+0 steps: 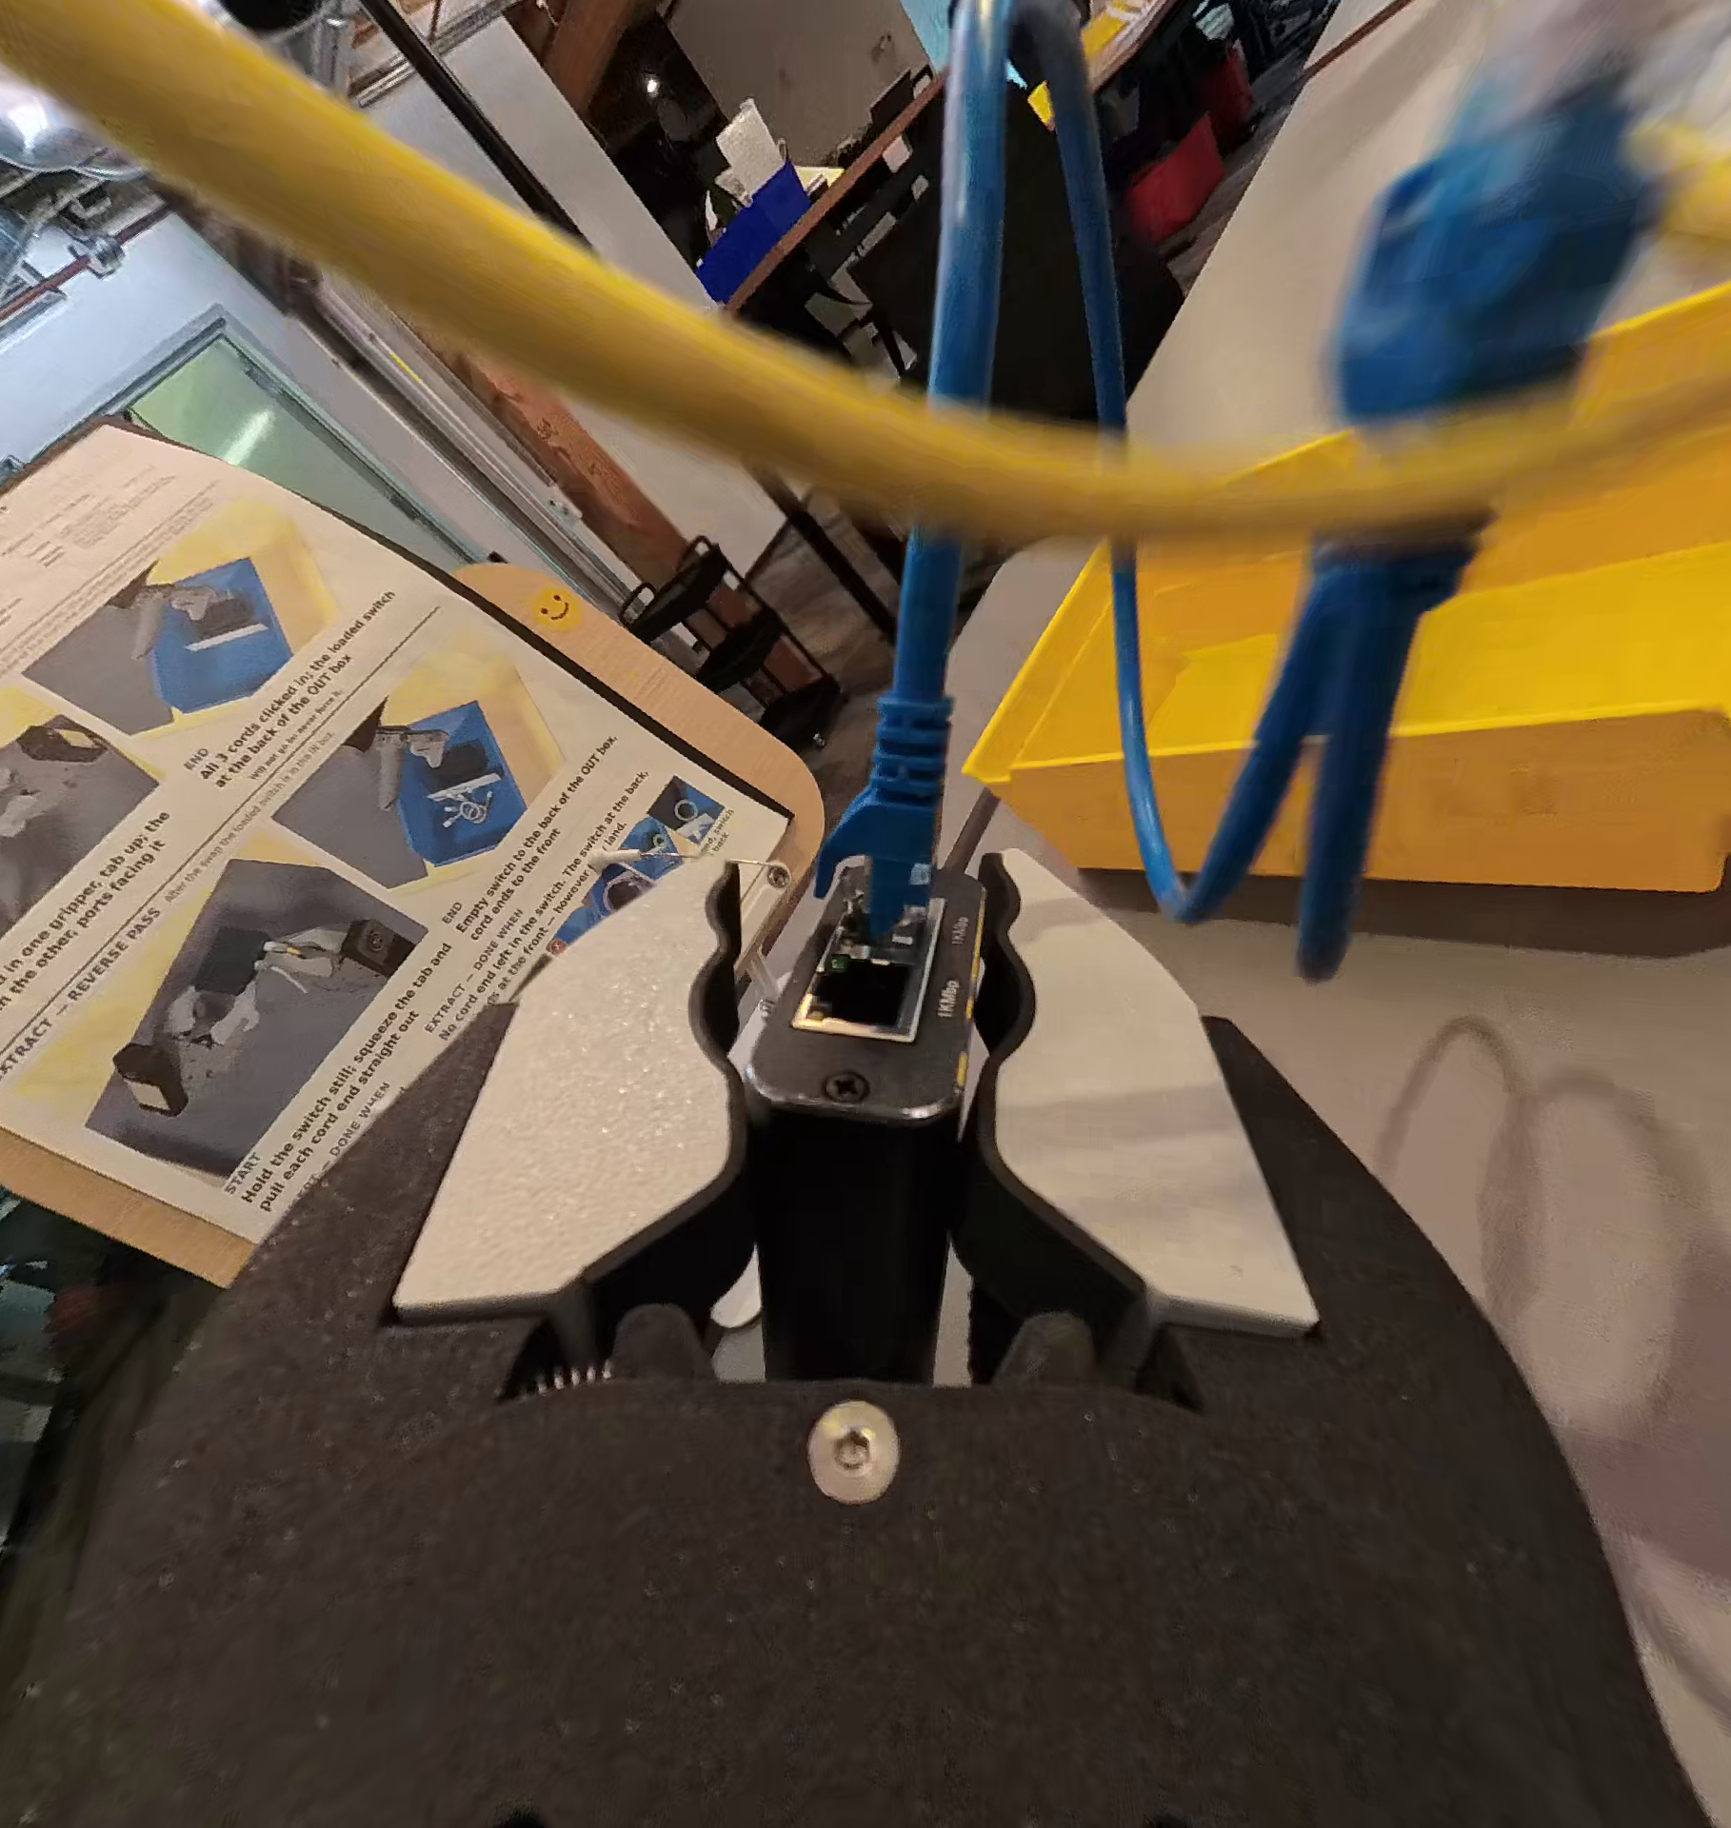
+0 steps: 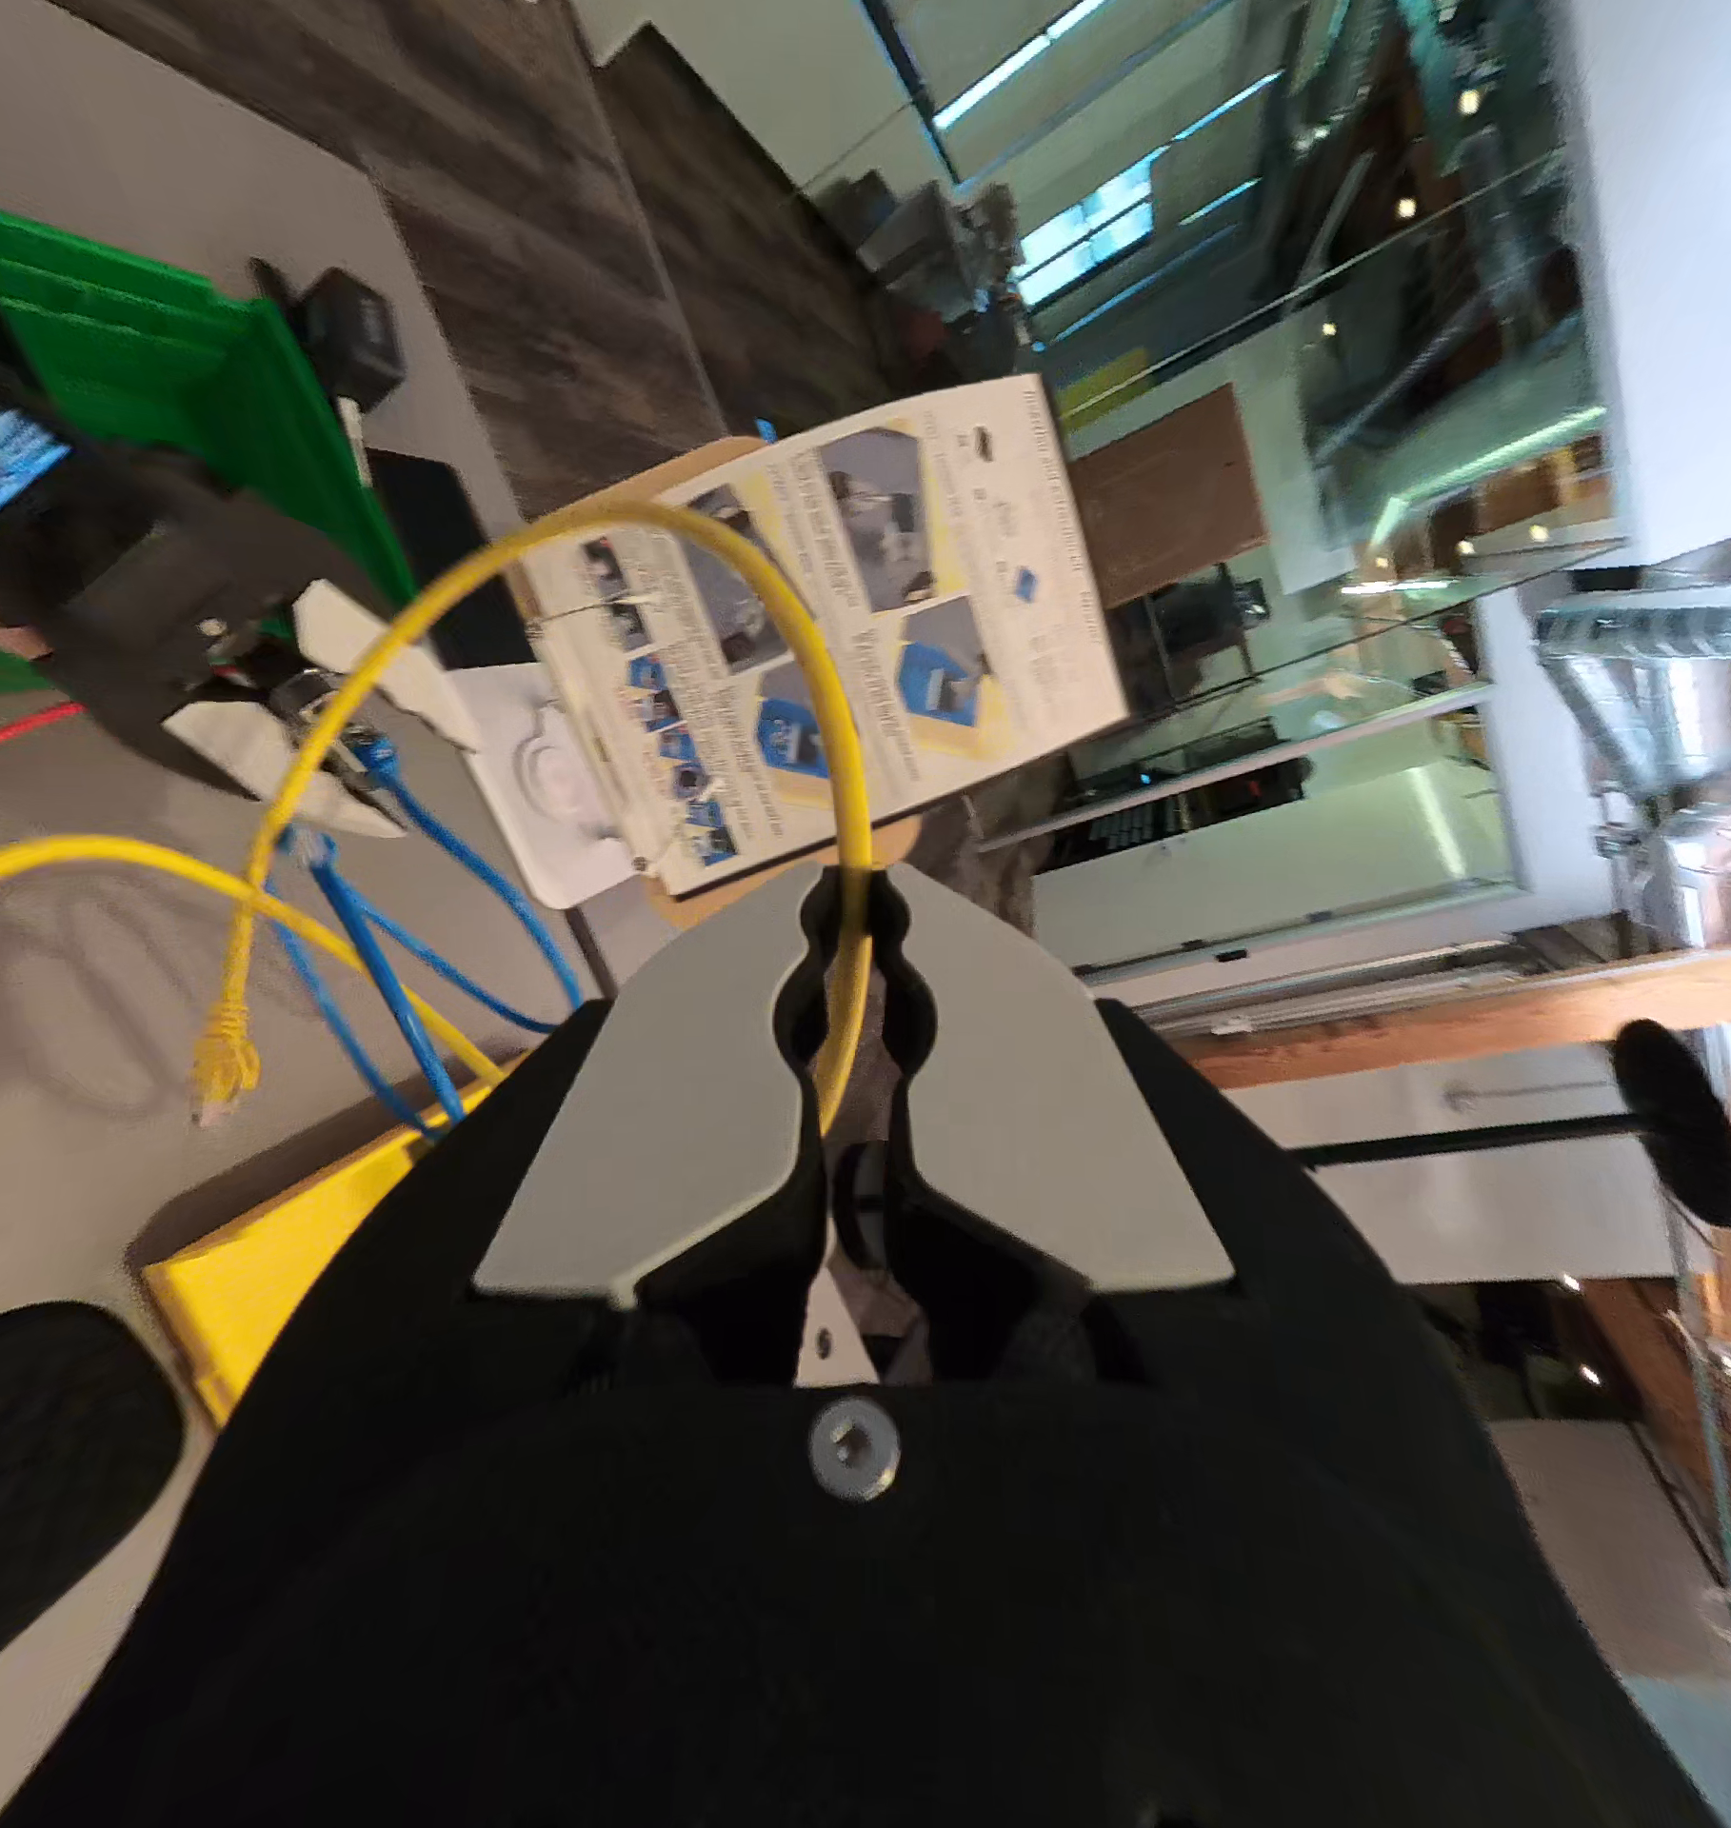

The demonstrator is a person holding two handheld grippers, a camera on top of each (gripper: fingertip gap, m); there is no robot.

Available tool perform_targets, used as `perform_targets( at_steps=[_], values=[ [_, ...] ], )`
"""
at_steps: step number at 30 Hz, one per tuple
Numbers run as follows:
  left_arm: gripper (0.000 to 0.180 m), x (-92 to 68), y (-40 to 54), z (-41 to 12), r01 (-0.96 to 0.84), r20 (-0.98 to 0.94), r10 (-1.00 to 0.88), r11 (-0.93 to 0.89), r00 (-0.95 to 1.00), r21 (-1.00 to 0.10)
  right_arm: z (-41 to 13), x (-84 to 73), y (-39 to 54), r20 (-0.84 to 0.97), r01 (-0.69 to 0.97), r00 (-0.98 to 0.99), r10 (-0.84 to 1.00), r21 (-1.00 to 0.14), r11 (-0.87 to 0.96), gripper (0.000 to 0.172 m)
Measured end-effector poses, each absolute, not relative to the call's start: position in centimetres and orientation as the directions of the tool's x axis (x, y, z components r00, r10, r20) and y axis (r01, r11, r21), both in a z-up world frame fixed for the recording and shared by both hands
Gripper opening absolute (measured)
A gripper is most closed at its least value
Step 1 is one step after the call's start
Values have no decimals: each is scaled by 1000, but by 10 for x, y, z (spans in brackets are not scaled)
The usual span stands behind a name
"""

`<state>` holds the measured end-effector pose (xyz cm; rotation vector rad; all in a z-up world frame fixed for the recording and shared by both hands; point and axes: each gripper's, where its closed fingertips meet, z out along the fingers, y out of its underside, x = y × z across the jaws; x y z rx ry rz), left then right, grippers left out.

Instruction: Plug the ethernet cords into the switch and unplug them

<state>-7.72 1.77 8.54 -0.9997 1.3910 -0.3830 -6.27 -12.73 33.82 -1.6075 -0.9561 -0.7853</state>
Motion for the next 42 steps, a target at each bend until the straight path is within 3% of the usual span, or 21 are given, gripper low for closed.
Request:
perform_targets(
  at_steps=[11,16,20,23,25,26,28,29,35,38,42],
  values=[
    [45,-72,24,73,-329,-587,-787,512,190,-793,477,-14,-140,909,865,407,-86,-414,-283,6],
    [45,-69,26,65,-346,-579,-796,501,177,-793,523,24,-155,943,824,271,-196,-332,-460,6],
    [45,-69,13,73,-285,-520,-841,467,150,-837,486,21,-146,962,825,271,-28,-247,-508,6],
    [45,-73,-7,93,-208,-486,-865,456,124,-865,450,30,-136,994,819,88,65,-35,-573,7],
    [45,-78,-23,109,-152,-481,-870,463,113,-873,431,19,-122,971,871,235,54,-185,-456,6],
    [45,-81,-32,117,-122,-478,-872,466,104,-876,416,17,-115,960,875,268,86,-205,-439,6],
    [45,-88,-47,130,-75,-481,-872,476,88,-876,400,37,-104,989,856,118,89,-56,-514,7],
    [45,-92,-53,136,-57,-481,-873,477,80,-877,394,46,-97,991,847,109,81,-50,-530,6],
    [45,-101,-71,143,-52,-502,-864,501,27,-864,407,91,-65,969,806,136,-209,-230,-545,6],
    [45,-100,-71,143,-47,-469,-883,468,24,-882,394,85,-50,868,785,421,-264,-495,-373,6],
    [45,-96,-56,139,-43,-409,-912,407,44,-912,359,69,-28,565,545,811,-154,-824,-153,7]
  ],
)
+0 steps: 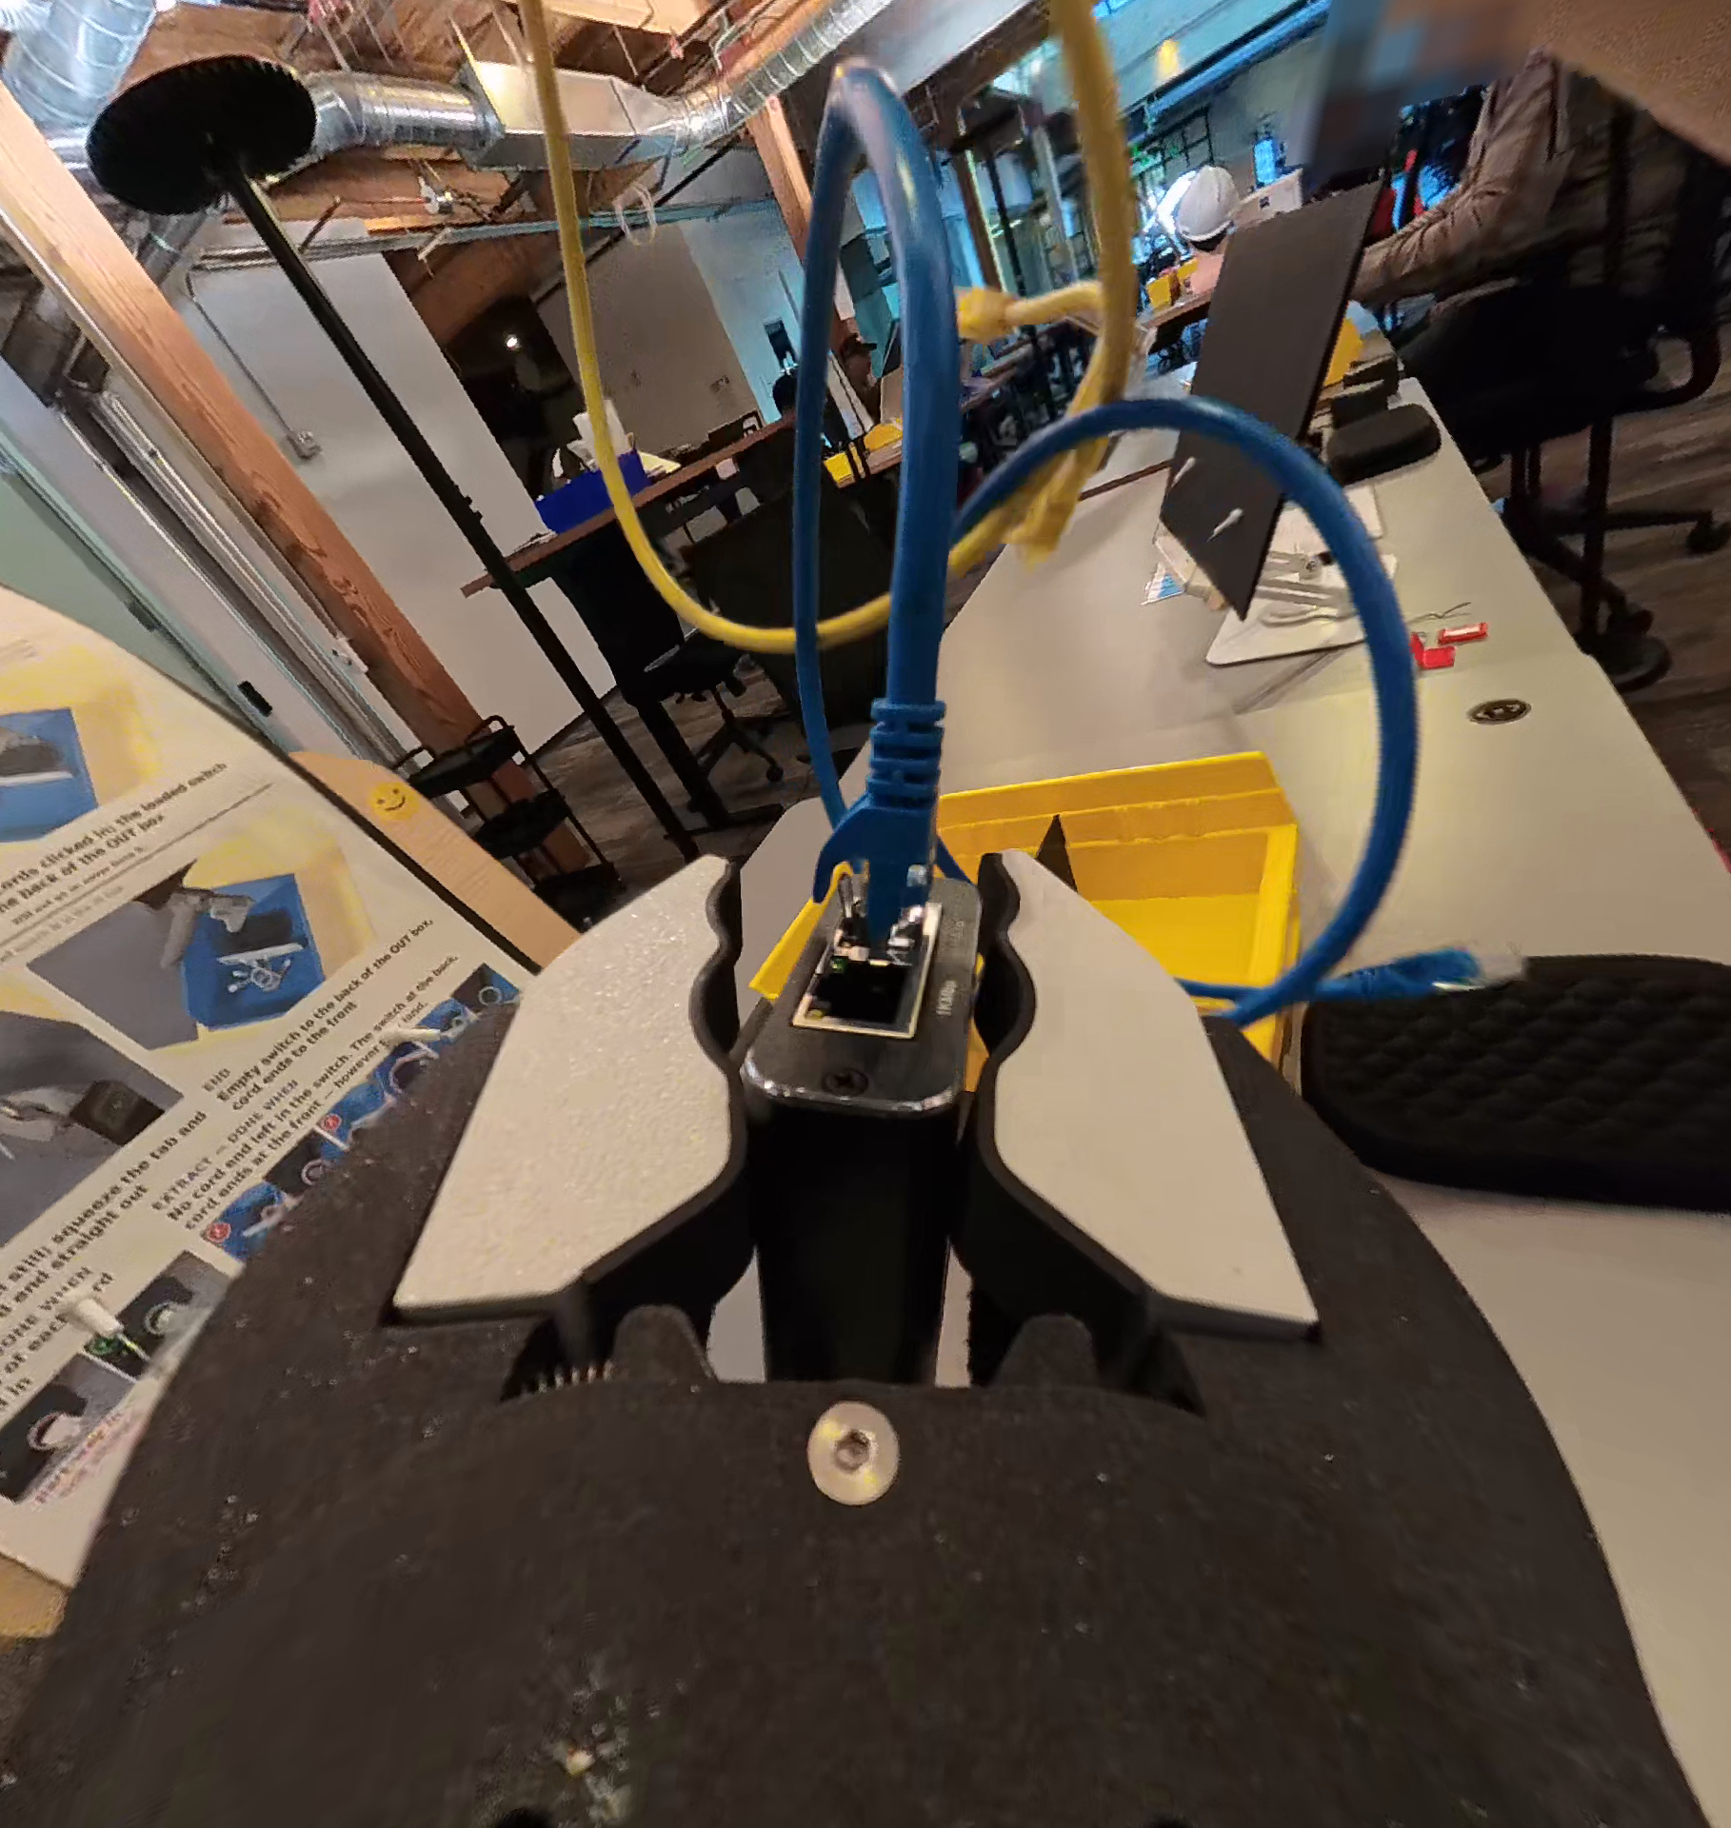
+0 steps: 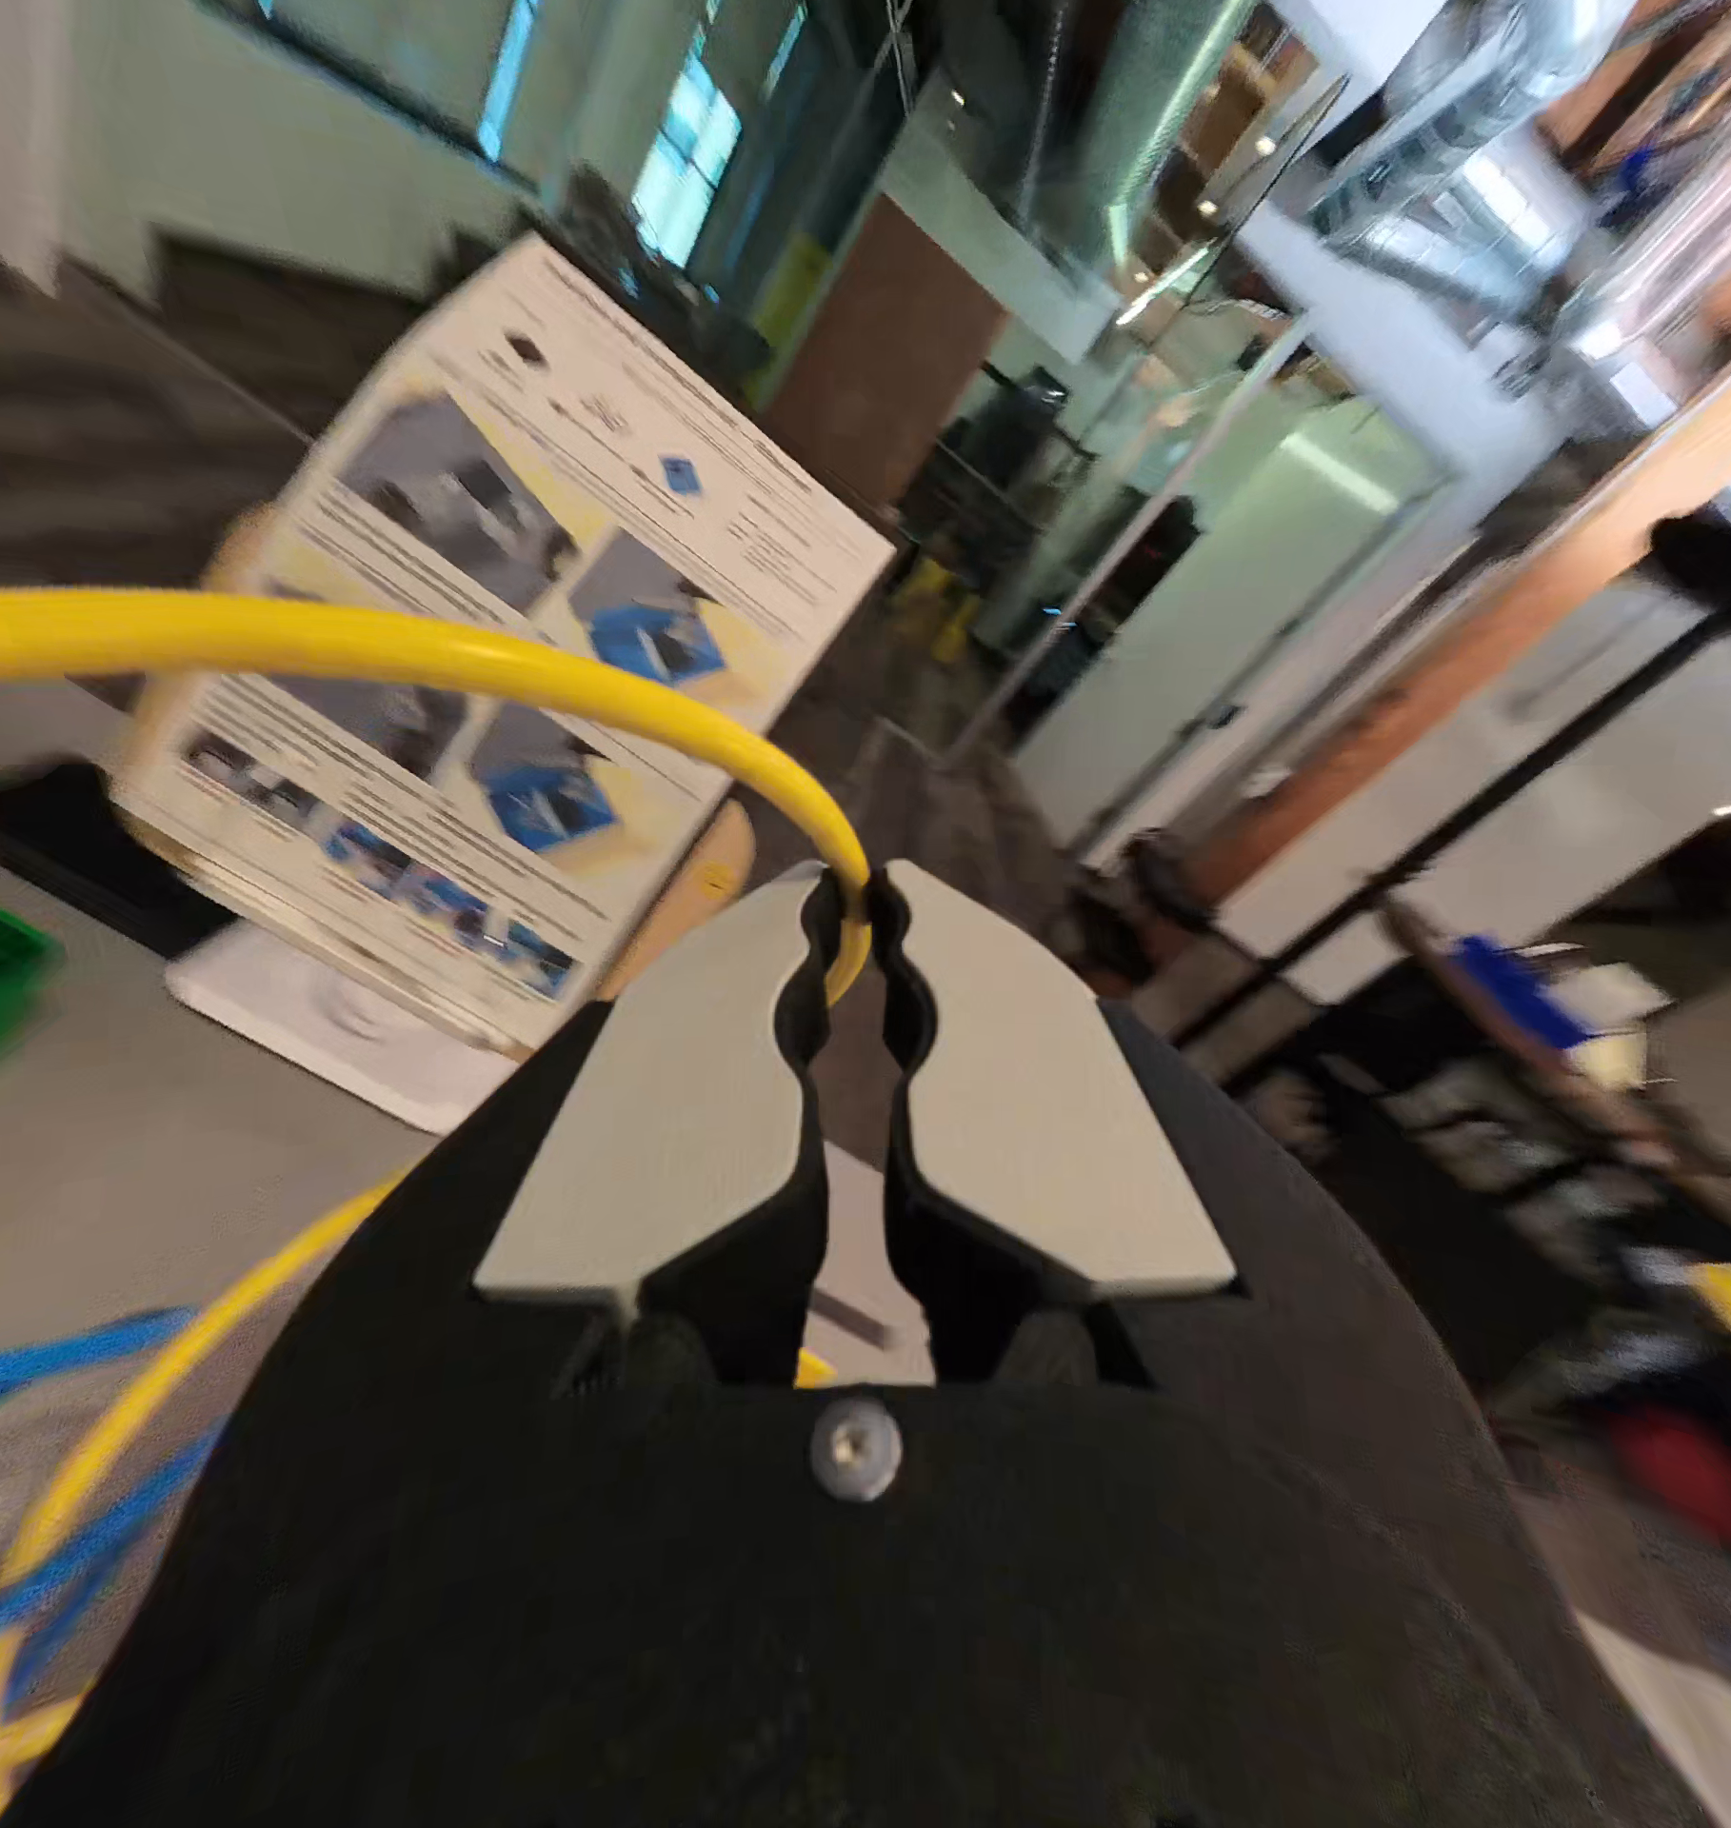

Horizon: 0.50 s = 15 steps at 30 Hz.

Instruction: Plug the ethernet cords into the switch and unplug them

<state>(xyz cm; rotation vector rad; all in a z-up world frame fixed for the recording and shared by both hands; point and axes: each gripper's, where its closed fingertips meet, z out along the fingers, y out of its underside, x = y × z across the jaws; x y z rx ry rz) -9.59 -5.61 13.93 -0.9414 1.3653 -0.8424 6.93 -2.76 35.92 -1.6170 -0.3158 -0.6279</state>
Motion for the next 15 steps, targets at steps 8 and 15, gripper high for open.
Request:
perform_targets(
  at_steps=[8,15],
  values=[
    [45,-104,-19,146,-40,-359,-901,360,242,-932,301,95,4,-260,-267,954,148,-963,27,6],
    [45,-102,-4,134,-70,-300,-926,292,228,-954,331,64,-22,-116,-241,901,419,-935,261,6]
  ],
)
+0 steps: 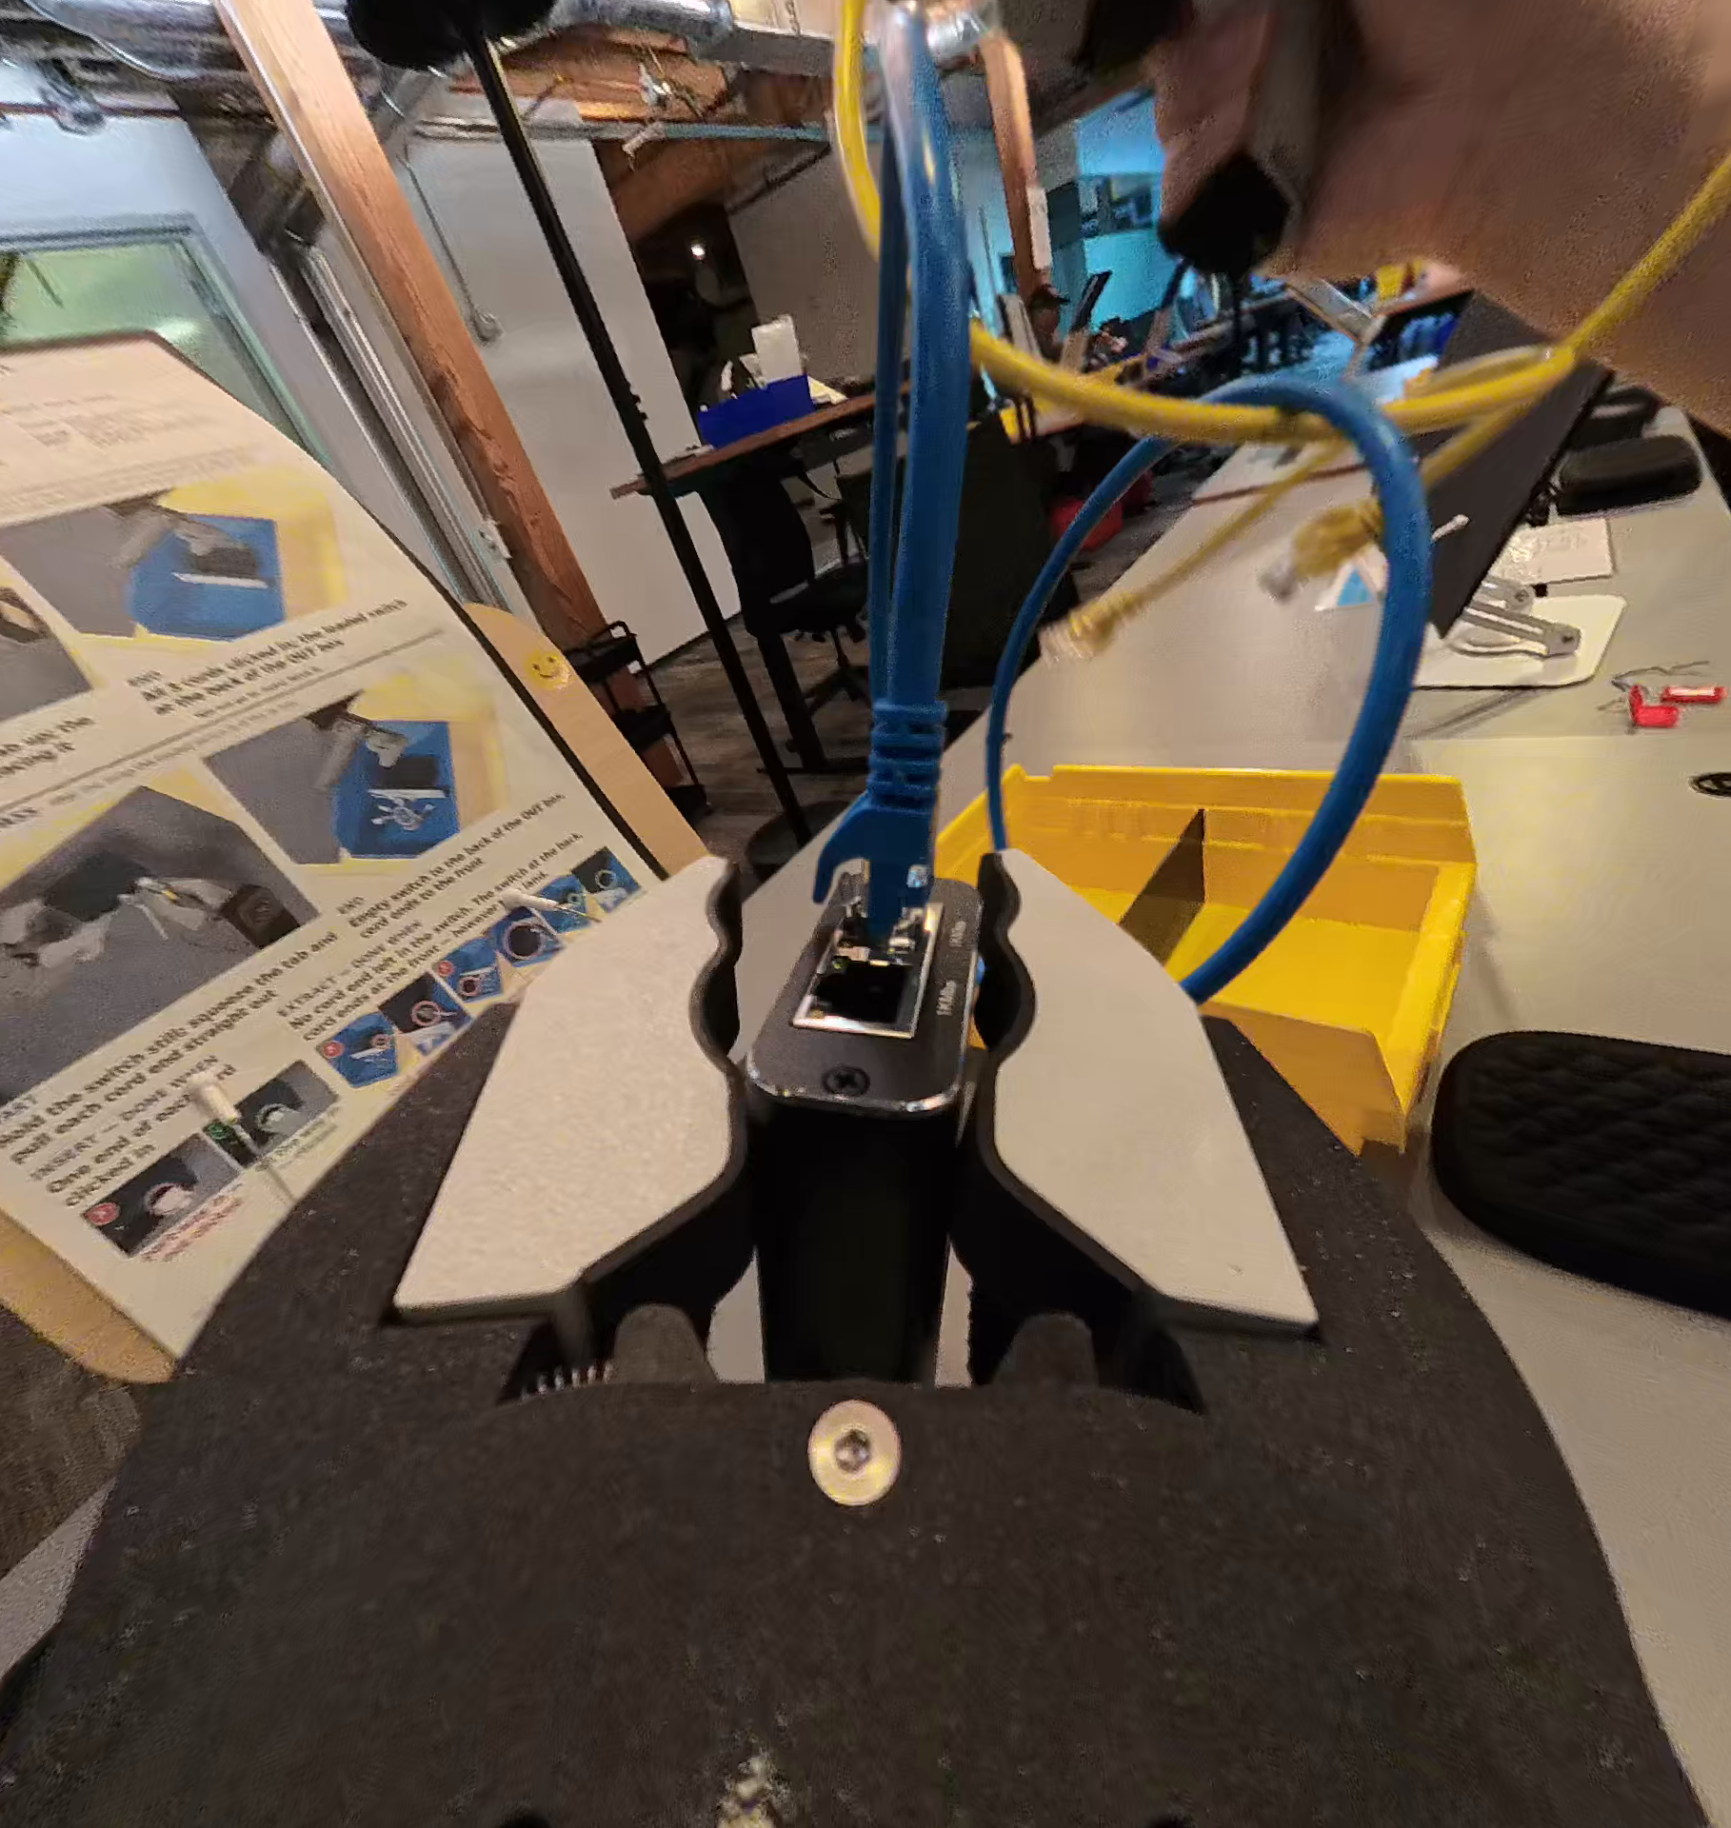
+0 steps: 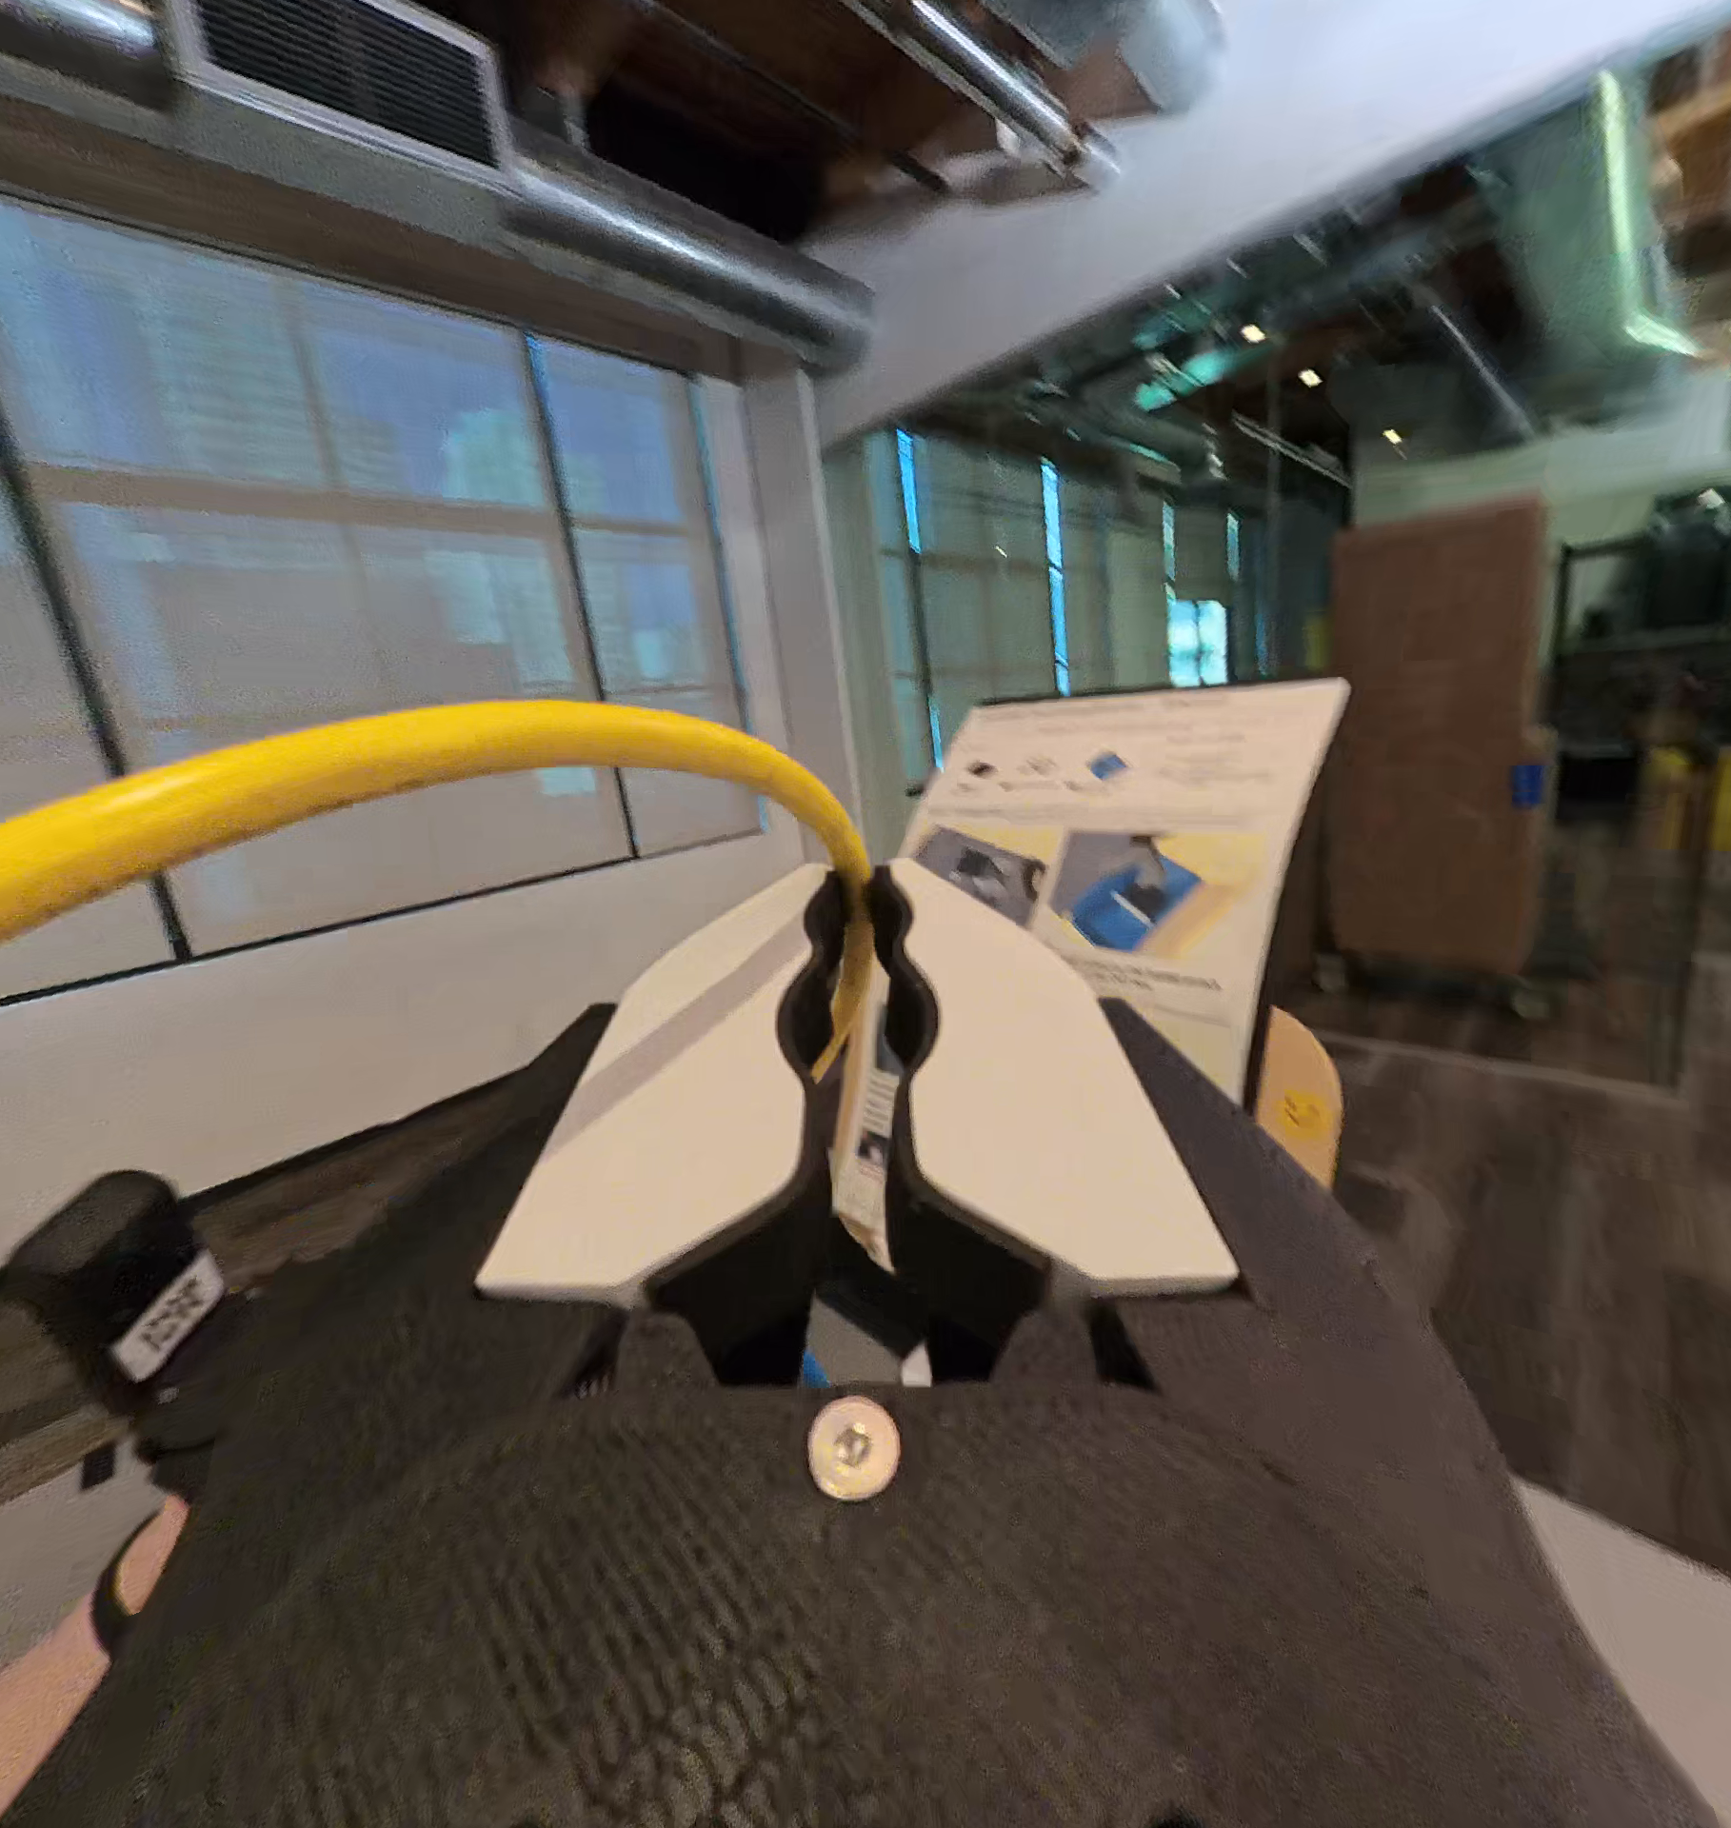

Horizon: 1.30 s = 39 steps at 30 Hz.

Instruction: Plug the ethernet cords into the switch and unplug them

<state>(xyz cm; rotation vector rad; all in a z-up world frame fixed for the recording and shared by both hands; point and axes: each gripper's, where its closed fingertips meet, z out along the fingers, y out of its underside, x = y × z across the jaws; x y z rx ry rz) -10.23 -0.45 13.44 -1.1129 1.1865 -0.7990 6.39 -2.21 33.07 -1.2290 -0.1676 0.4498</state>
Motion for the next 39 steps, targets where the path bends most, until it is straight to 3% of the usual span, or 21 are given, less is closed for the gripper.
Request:
perform_targets(
  at_steps=[4,9,12,17,20,24,29,33,39],
  values=[
    [45,-87,-18,120,-58,-281,-955,277,95,-959,363,16,-57,47,-270,759,650,-884,380,6],
    [45,-81,-46,117,6,-249,-963,250,-97,-968,385,-52,-115,296,-262,533,792,-833,488,6],
    [45,-82,-52,118,29,-260,-956,259,-132,-965,399,-81,-141,345,-326,423,838,-805,496,6],
    [45,-81,-53,117,34,-279,-951,277,-136,-960,415,-101,-121,315,-277,579,752,-792,545,6],
    [45,-80,-55,117,47,-268,-953,264,-143,-963,419,-102,-94,316,-133,738,596,-798,587,6],
    [45,-78,-55,117,44,-262,-955,259,-141,-965,421,-123,-86,420,24,754,505,-786,618,6],
    [45,-78,-49,115,32,-275,-955,273,-108,-961,409,-149,-68,211,-35,641,738,-952,303,6],
    [45,-78,-43,113,16,-296,-952,295,-77,-955,407,-152,-62,51,-63,614,787,-992,114,6],
    [45,-71,-33,100,-44,-334,-942,335,-32,-941,380,-151,-54,-158,36,657,737,-970,-240,7]
  ],
)
